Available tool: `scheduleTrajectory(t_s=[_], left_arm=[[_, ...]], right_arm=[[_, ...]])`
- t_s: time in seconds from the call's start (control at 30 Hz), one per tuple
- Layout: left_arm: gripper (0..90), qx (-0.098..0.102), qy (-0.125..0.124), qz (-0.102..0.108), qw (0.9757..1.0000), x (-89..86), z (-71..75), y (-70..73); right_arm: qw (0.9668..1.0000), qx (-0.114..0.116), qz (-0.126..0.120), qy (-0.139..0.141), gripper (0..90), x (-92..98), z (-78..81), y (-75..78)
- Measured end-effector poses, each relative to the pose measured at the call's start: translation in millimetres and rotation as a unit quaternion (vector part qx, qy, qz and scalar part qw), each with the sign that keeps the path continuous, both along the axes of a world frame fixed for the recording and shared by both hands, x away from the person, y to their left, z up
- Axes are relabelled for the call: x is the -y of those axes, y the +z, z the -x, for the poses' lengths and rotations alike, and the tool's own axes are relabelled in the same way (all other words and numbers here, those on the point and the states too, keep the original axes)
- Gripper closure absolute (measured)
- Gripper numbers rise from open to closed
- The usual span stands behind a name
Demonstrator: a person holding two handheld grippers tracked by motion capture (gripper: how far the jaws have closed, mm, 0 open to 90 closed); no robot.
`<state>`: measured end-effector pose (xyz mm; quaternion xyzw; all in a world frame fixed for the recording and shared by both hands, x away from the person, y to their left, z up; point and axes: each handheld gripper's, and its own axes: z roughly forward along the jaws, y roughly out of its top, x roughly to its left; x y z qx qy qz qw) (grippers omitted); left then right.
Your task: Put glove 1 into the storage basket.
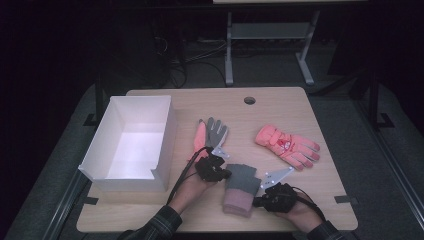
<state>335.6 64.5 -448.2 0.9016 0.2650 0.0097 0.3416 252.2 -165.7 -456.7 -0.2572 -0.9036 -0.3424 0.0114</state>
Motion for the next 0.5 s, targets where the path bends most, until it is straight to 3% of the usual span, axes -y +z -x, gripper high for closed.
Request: scheduleTrajectory(t_s=[0.17,0.27,0.4,0.5], left_arm=[[89.6,-0.001,-0.002,0.003,1.0,6.2,-5.4,1.4],[89.5,0.003,-0.017,-0.01,0.9998,9.6,-11.1,3.5],[89.5,0.002,-0.019,-0.007,0.9998,13.1,-14.4,3.4],[89.6,0.001,-0.024,-0.006,0.9997,17.4,-15.8,2.9]], right_arm=[[0.9998,0.0,-0.004,0.019,90.0,-15.1,2.1,-2.3],[0.9996,0.0,-0.006,0.027,90.0,-24.7,2.6,-2.9],[0.9993,0.002,-0.006,0.036,90.0,-38.9,1.8,-4.5],[0.9982,0.018,0.002,0.057,90.0,-55.2,-1.3,-6.7]])
